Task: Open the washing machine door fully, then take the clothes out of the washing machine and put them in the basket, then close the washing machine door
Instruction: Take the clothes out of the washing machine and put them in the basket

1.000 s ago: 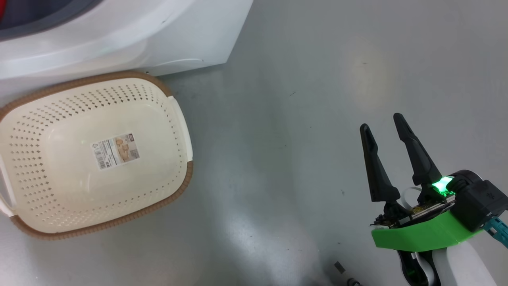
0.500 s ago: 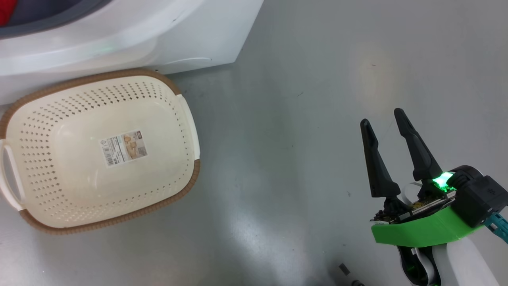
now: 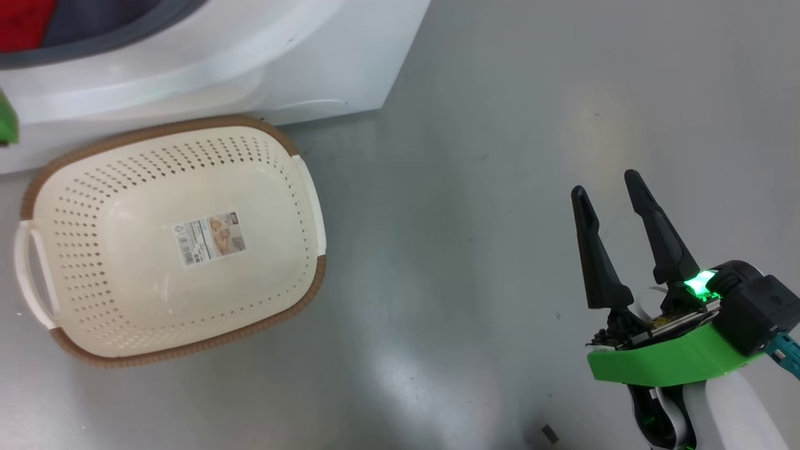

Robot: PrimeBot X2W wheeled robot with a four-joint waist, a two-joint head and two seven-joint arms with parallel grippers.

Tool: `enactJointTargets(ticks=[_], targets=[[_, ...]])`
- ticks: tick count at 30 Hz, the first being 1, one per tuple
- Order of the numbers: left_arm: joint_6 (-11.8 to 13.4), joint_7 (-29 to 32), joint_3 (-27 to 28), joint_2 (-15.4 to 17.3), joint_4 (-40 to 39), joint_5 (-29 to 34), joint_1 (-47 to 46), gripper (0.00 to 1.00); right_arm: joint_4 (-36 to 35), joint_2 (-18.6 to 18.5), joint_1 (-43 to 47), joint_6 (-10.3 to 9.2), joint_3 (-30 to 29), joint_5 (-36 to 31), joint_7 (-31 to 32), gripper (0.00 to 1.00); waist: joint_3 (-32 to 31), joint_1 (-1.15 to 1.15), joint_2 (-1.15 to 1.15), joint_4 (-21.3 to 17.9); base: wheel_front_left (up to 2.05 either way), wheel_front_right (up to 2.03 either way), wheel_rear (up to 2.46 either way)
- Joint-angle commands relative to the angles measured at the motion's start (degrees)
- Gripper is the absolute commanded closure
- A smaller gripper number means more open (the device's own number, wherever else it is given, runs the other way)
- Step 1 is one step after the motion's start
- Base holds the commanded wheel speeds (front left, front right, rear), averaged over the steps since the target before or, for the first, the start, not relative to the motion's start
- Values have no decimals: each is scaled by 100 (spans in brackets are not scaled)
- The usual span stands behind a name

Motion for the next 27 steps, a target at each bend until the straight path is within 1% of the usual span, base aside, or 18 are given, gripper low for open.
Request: enactJointTargets(ticks=[1,5,12,22,24,27], targets=[[38,-76,143,308,-258,-36,192,100,-106,-64,-3,36,66,11,-36,0,-82,0,0,47,0,0,0],[98,-113,220,262,-745,-157,564,100,-96,-64,23,36,36,-16,-36,0,-219,0,0,110,0,0,0],[278,-148,354,200,-1723,-302,1281,100,-77,-64,78,36,-20,-46,-36,0,-454,0,0,199,0,0,0],[597,-81,414,96,-3071,-417,2354,100,-61,-64,207,36,-98,-57,-36,0,-813,0,0,270,0,0,0],[633,-75,415,89,-3223,-417,2446,100,-63,-64,220,36,-108,-59,-36,0,-839,0,0,277,0,0,0],[724,-27,407,85,-3677,-410,2718,100,-72,-64,244,36,-135,-65,-36,0,-911,0,0,302,0,0,0]])
